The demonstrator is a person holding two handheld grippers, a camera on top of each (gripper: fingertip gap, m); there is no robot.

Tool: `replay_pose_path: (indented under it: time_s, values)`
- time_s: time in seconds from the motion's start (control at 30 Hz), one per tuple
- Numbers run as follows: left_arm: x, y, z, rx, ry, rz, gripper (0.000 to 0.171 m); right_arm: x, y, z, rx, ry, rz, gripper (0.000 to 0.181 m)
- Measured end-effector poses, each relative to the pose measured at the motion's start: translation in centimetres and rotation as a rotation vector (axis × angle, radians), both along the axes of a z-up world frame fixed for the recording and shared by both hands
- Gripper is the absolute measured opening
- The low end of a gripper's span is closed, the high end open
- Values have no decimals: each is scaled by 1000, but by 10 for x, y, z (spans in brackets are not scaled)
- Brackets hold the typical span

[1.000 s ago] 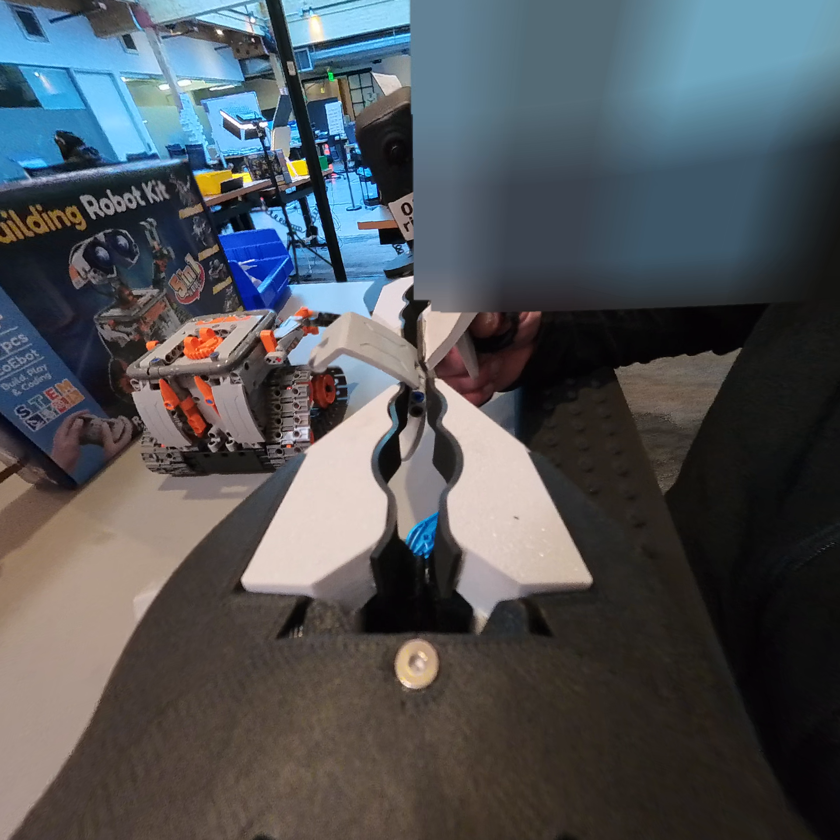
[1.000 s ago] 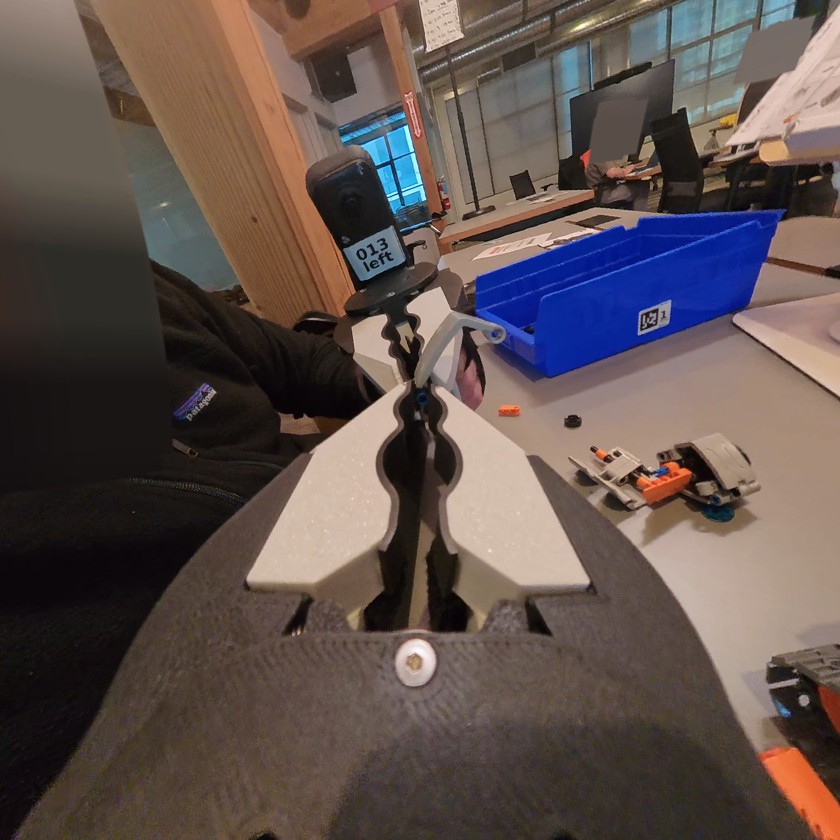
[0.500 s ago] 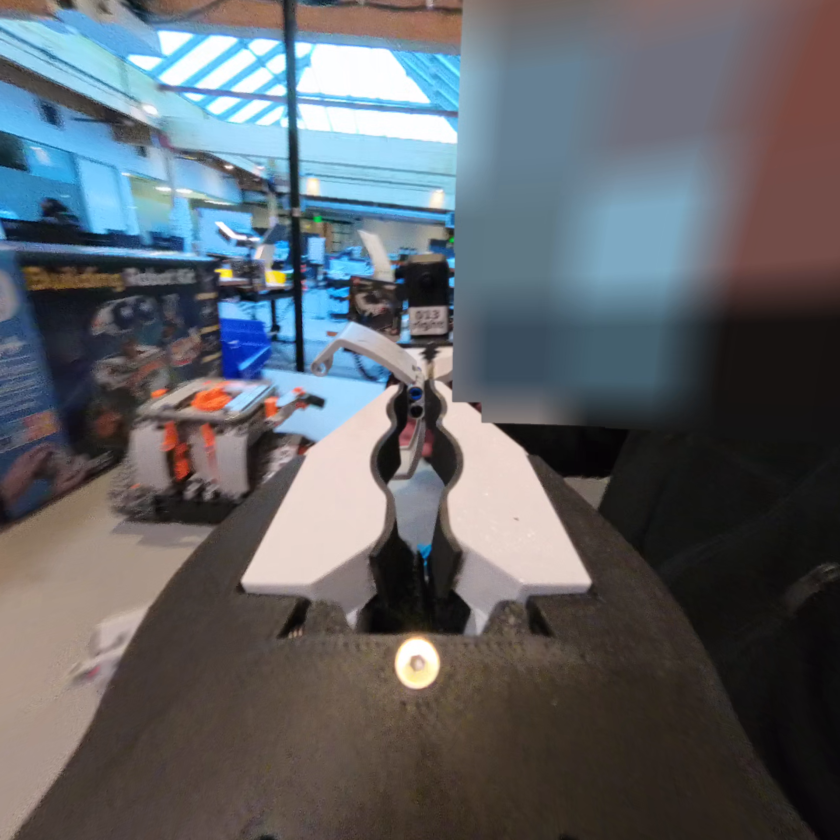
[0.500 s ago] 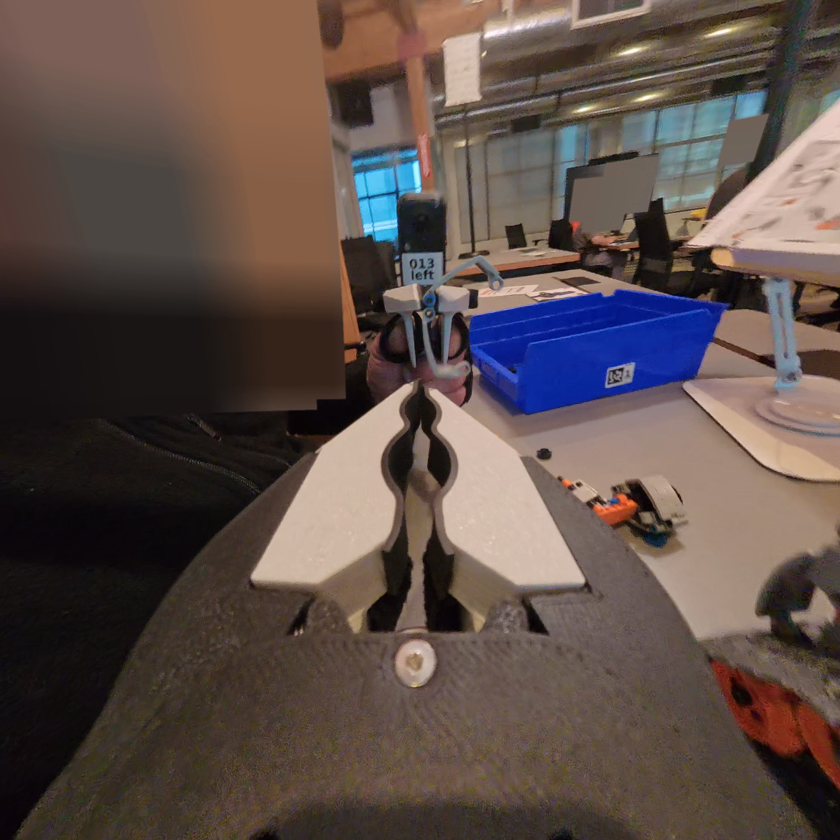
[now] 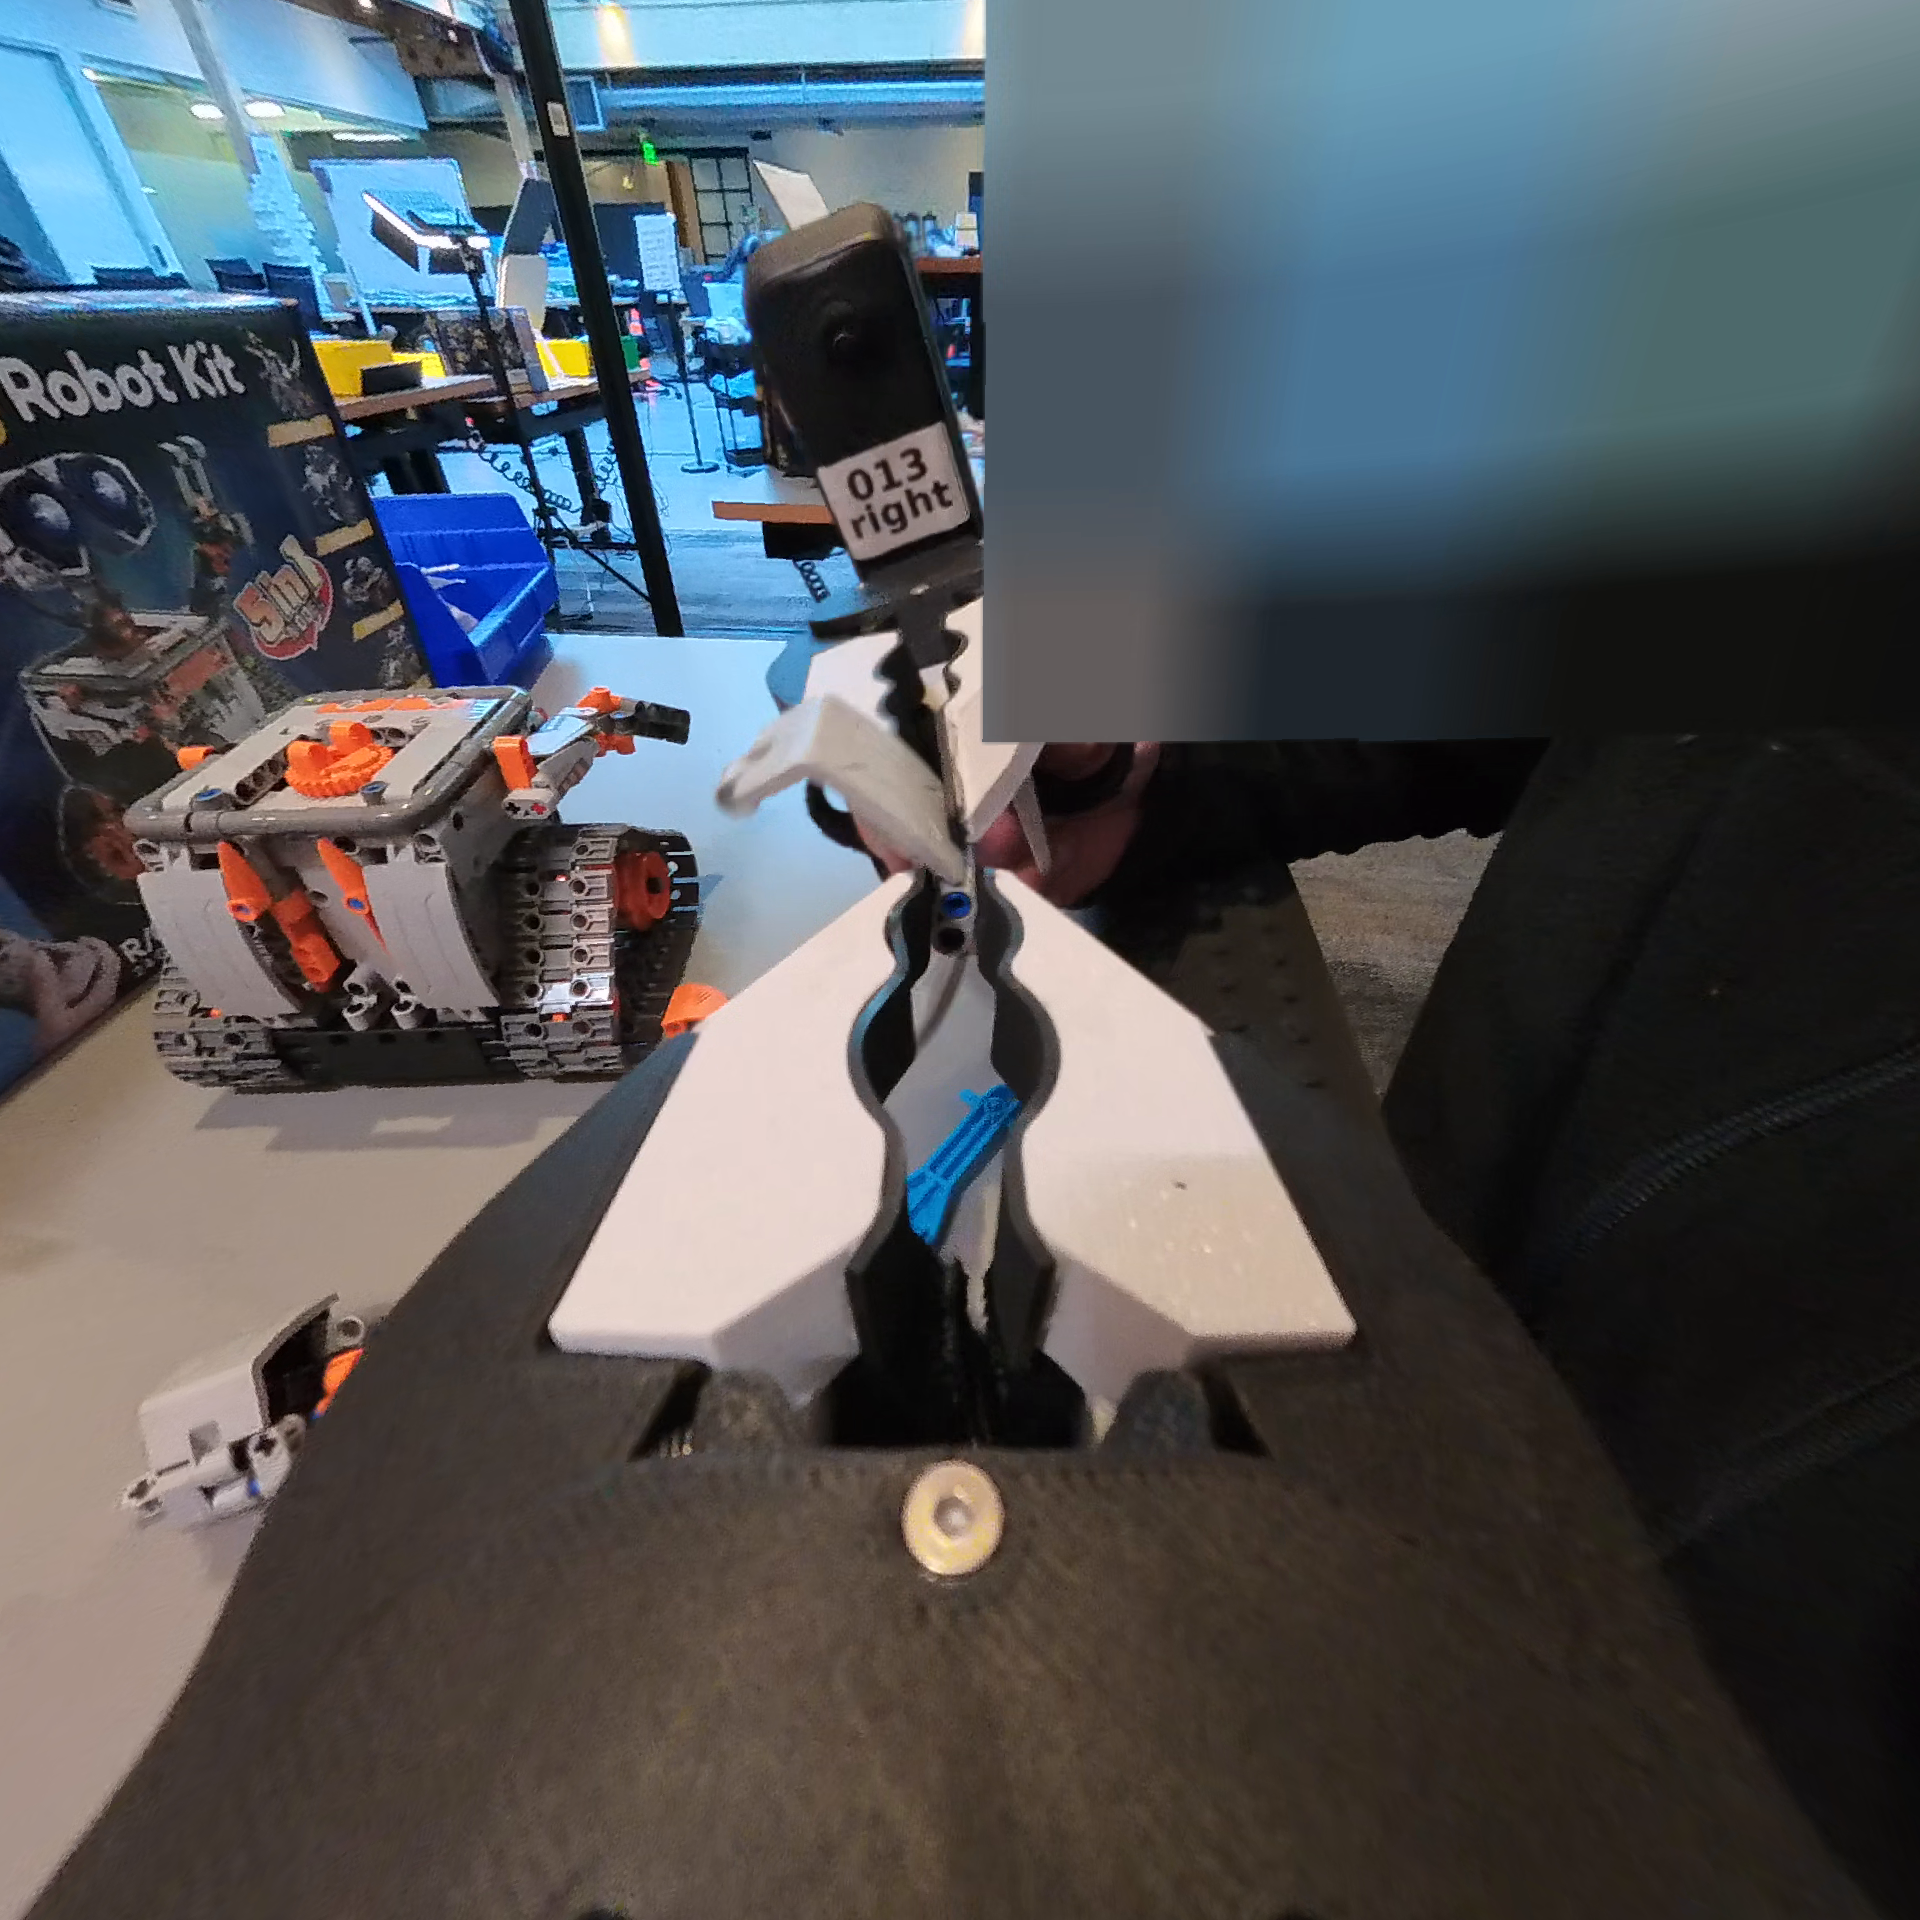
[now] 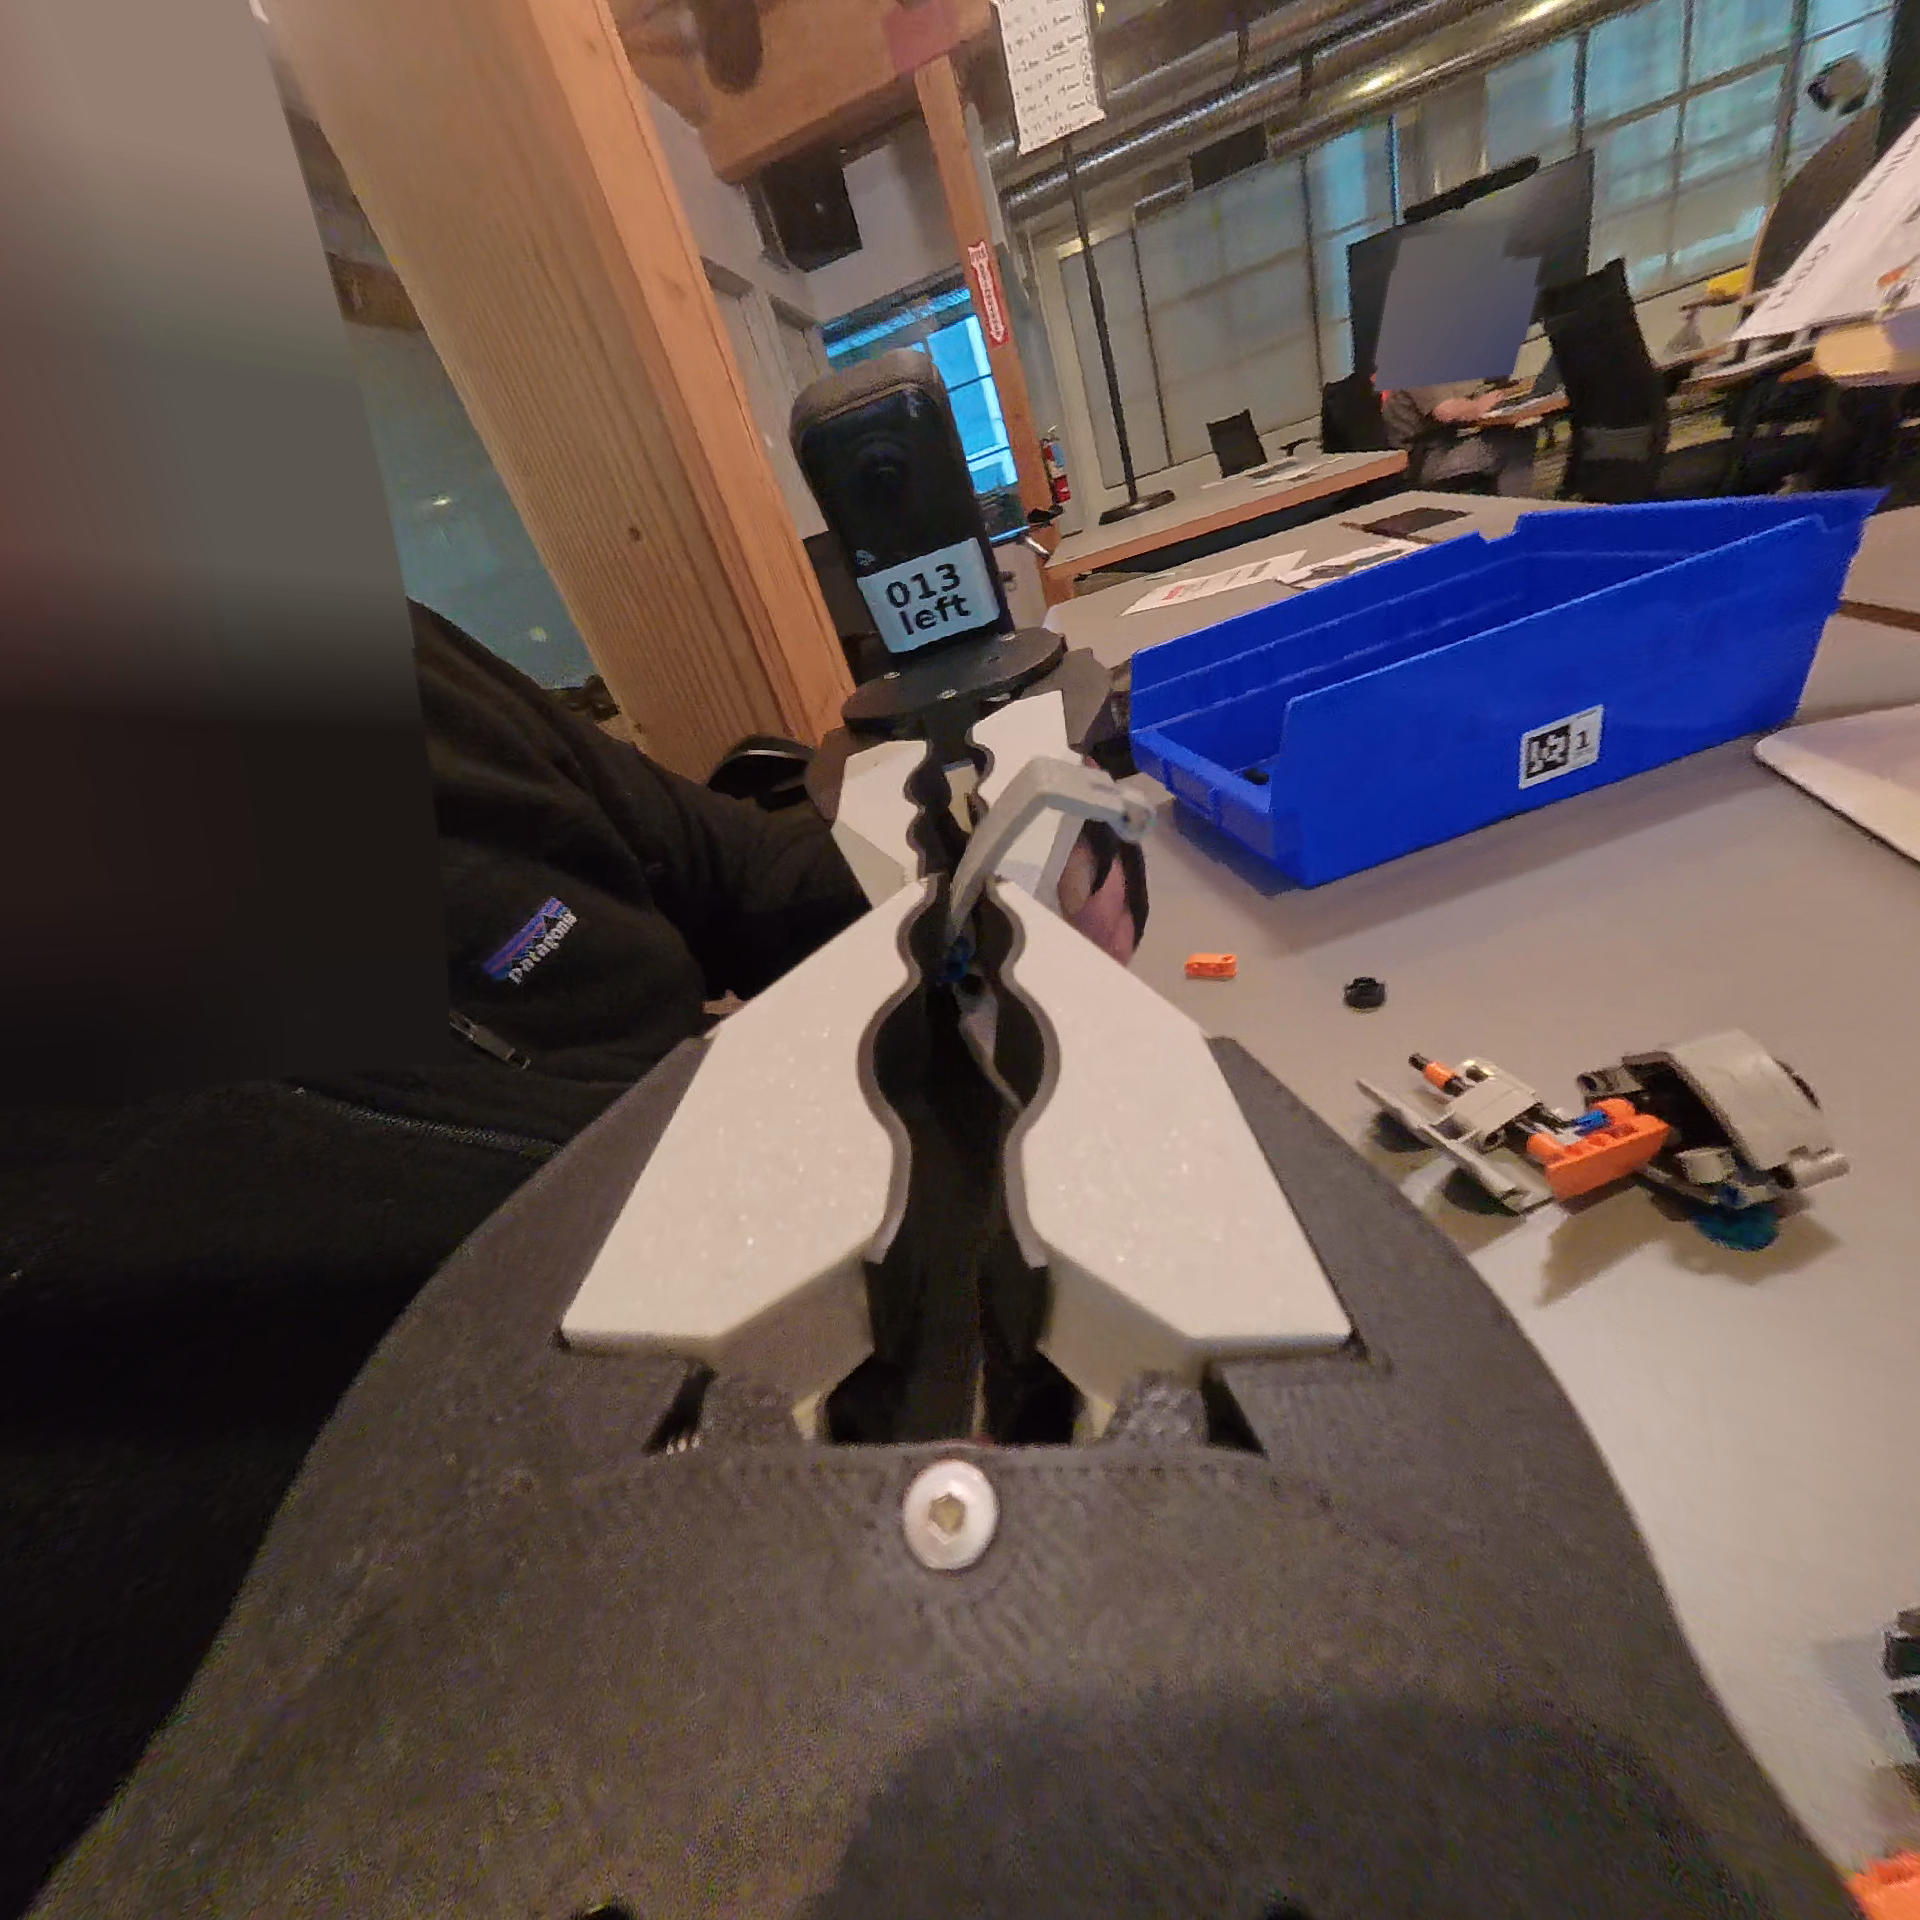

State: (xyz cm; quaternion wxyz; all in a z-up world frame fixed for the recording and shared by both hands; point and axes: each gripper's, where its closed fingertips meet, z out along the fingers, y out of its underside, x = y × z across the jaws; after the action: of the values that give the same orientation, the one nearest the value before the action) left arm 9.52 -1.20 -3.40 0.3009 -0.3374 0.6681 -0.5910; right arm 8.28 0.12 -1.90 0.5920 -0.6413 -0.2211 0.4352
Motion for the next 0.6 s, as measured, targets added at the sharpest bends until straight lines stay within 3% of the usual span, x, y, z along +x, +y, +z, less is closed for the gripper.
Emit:
replay_pose_path:
  time_s: [0.1,0.27,0.47,0.5,0.53,0.57,0.6]
  values:
    - [-3,-2,3,11,-24,-5,5,-5,-7,2,66,-108,-11,0]
    - [-8,-12,16,-106,-44,-86,5,-9,-17,11,150,-173,-21,0]
    - [-17,-17,24,-120,-66,-123,3,-11,-26,15,200,-203,-14,0]
    - [-23,-7,37,-182,-113,-114,4,0,-27,20,205,-171,-34,0]
    - [-32,25,63,-367,-171,-88,3,20,-27,26,205,-120,-82,0]
    - [-37,56,68,-434,-211,-15,3,36,-25,24,189,-103,-121,0]
    - [-34,65,60,-401,-187,34,4,37,-22,17,164,-121,-127,0]
